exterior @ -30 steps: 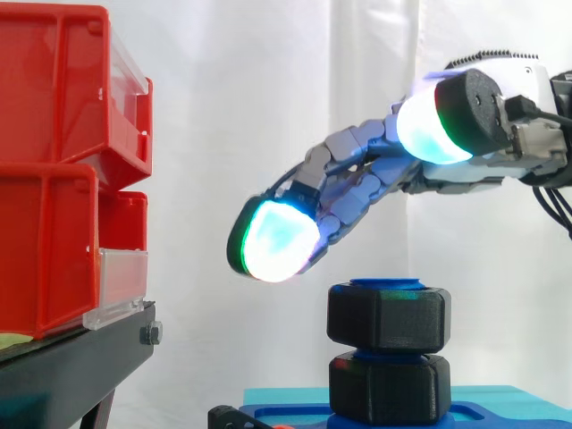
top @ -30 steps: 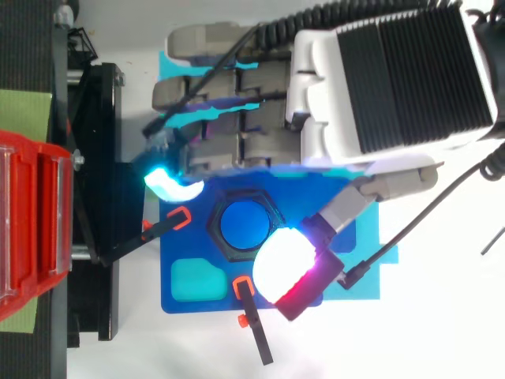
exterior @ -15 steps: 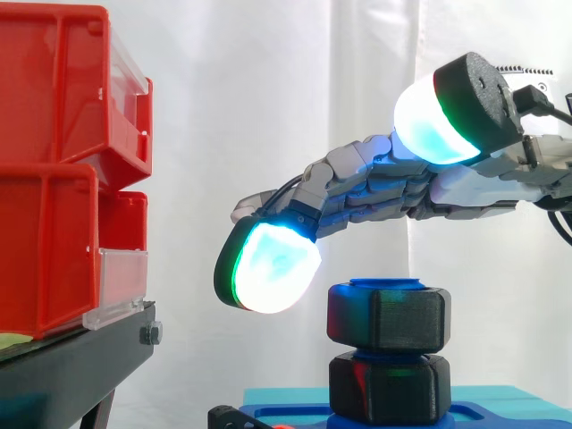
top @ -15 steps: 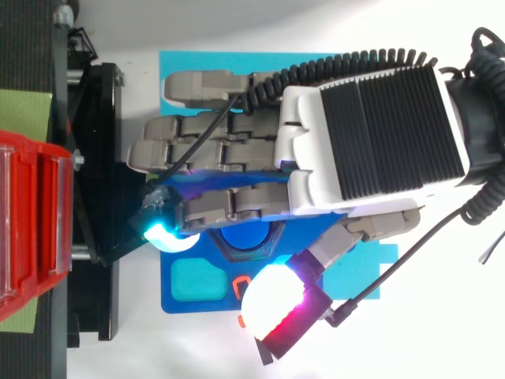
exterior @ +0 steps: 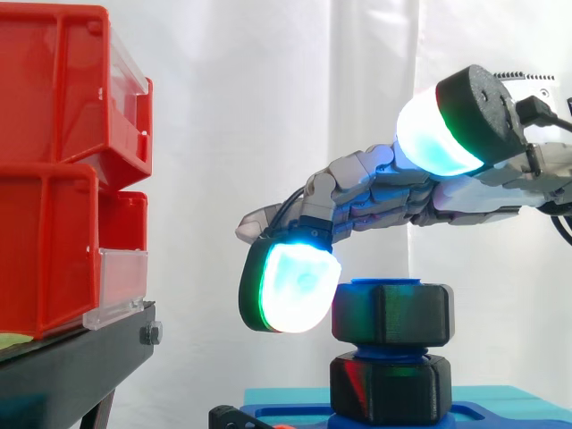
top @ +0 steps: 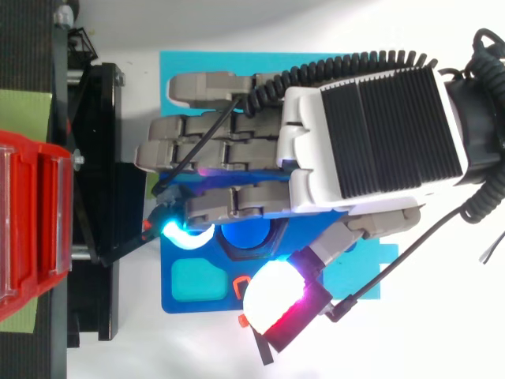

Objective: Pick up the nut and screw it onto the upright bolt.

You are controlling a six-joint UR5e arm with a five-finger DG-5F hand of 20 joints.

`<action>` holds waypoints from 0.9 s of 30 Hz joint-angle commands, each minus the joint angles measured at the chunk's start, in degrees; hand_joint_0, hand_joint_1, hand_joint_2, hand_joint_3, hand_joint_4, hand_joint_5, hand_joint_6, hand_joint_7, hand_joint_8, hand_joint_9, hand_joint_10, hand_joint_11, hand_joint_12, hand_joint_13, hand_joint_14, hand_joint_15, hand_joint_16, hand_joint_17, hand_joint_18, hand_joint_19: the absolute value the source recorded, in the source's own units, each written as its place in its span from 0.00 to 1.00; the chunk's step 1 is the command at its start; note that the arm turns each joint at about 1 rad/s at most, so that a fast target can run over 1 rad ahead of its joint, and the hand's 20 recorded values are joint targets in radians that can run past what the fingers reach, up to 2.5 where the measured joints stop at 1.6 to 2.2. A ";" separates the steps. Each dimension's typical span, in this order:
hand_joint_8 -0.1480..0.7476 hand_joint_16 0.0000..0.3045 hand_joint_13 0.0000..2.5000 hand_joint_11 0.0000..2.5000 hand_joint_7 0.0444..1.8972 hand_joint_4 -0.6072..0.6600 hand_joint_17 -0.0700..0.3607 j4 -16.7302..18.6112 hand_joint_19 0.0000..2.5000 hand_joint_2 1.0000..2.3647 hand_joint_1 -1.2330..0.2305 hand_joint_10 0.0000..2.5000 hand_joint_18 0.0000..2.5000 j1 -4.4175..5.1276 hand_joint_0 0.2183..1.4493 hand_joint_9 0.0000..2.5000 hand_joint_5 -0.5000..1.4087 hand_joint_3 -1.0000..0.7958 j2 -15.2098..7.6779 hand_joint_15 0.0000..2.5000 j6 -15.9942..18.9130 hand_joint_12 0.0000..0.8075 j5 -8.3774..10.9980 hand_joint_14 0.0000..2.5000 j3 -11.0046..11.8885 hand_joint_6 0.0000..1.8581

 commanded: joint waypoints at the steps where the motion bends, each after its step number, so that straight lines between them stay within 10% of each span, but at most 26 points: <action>1: 0.40 0.14 0.00 0.00 0.53 0.66 0.39 -0.35 0.00 0.00 0.88 0.00 0.00 -0.23 0.22 0.07 0.20 0.28 0.00 0.00 -0.14 0.43 -0.12 0.00 0.02 0.27; 27: 0.45 0.13 0.07 0.00 0.67 0.67 0.37 -0.61 0.00 0.00 0.75 0.00 0.00 -2.95 0.23 0.19 0.25 0.28 0.00 0.00 -1.99 0.42 -2.84 0.00 0.02 0.30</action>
